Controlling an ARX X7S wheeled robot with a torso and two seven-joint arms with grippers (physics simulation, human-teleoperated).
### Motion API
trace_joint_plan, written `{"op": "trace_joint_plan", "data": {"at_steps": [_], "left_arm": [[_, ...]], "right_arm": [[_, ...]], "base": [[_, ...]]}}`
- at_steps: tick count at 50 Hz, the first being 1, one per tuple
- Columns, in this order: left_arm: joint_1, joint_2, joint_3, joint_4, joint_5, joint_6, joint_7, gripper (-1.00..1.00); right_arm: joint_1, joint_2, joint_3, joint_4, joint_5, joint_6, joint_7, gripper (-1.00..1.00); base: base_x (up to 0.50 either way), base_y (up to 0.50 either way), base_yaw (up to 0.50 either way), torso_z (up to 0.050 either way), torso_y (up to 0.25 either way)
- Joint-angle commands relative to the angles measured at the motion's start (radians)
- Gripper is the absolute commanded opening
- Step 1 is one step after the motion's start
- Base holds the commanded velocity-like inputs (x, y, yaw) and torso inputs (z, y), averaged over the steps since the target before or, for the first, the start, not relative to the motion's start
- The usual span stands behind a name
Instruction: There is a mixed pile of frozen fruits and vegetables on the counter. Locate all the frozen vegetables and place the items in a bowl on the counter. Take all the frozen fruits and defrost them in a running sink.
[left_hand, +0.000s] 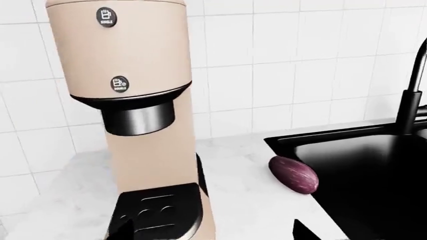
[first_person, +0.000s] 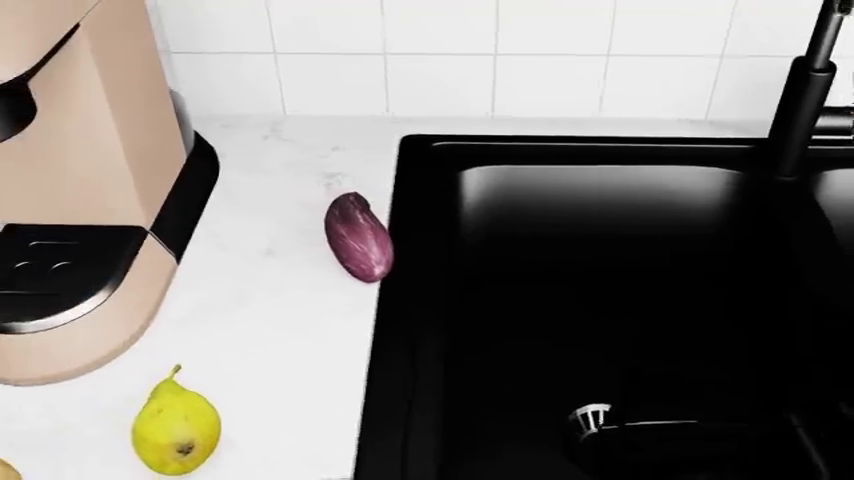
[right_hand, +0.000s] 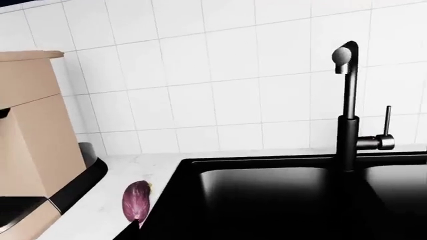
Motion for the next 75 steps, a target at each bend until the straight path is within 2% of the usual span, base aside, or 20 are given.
{"op": "trace_joint_plan", "data": {"at_steps": [1,18,29,41,58,75], "left_arm": [[0.000,-0.002,0.002,-0.002,-0.003,0.003,-0.006,1.00],[0.046,-0.006,-0.023,0.008,0.013,0.014,0.014,1.00],[0.065,-0.002,-0.027,0.015,0.021,0.021,0.018,1.00],[0.096,-0.004,-0.052,0.020,0.025,0.032,0.032,1.00],[0.099,-0.009,-0.049,0.019,0.027,0.036,0.025,1.00],[0.118,0.002,-0.044,0.007,0.058,0.051,0.051,1.00]], "right_arm": [[-0.002,0.002,0.002,-0.005,-0.017,-0.005,-0.007,1.00],[-0.025,-0.012,0.008,0.002,-0.011,-0.017,0.000,1.00],[0.019,-0.003,-0.039,0.052,0.022,0.005,0.018,1.00],[0.303,0.016,-0.264,0.214,0.102,0.136,0.039,1.00],[0.540,-0.024,-0.466,0.373,0.092,0.289,0.028,1.00],[0.799,-0.133,-0.699,0.596,-0.186,0.344,-0.152,1.00]], "base": [[0.28,0.49,0.00,0.000,0.000],[0.19,0.47,0.00,0.000,0.000],[0.00,0.10,0.00,0.000,0.000],[0.00,0.00,0.00,0.000,0.000],[0.00,0.00,0.00,0.000,0.000],[0.00,0.00,0.00,0.000,0.000]]}}
